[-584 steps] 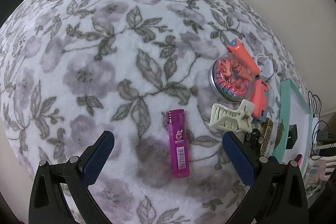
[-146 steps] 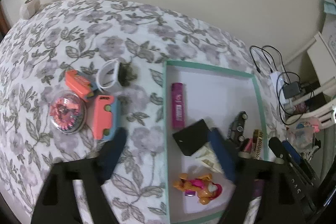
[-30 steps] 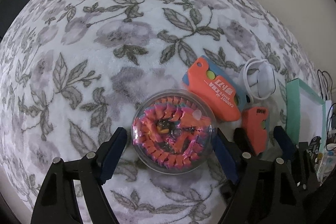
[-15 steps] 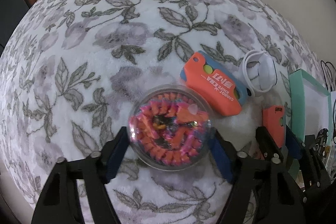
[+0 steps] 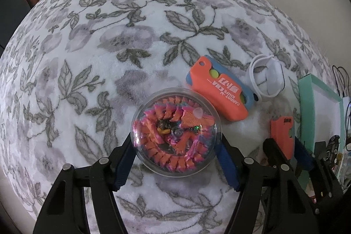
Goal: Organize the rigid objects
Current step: 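Carry the container with the left tool while the right tool carries the carrot knife over the tray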
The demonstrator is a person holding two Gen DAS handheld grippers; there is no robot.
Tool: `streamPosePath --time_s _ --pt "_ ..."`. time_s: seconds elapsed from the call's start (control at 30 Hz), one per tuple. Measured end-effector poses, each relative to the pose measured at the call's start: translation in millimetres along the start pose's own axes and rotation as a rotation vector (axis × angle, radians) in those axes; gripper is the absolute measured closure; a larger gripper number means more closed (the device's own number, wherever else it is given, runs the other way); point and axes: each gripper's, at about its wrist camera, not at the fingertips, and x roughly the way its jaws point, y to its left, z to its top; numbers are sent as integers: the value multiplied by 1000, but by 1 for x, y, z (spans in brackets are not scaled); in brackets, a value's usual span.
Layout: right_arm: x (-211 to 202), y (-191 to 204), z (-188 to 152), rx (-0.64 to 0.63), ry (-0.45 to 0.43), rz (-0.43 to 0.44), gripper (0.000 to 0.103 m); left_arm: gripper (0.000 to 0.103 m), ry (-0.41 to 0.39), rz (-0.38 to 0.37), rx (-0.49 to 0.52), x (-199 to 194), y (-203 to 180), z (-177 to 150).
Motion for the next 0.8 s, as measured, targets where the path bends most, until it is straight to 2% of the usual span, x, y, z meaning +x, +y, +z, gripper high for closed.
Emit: streamPosePath --time_s 0.4,0.63,0.8 --pt "-17 -5 5 24 -23 53 58 32 -72 -53 -45 -36 12 14" --pt "-49 -19 16 64 -93 95 58 32 -185 -87 -45 -80 10 19" --pt "-71 -39 23 98 -141 90 58 32 -254 -95 -6 -102 -9 19"
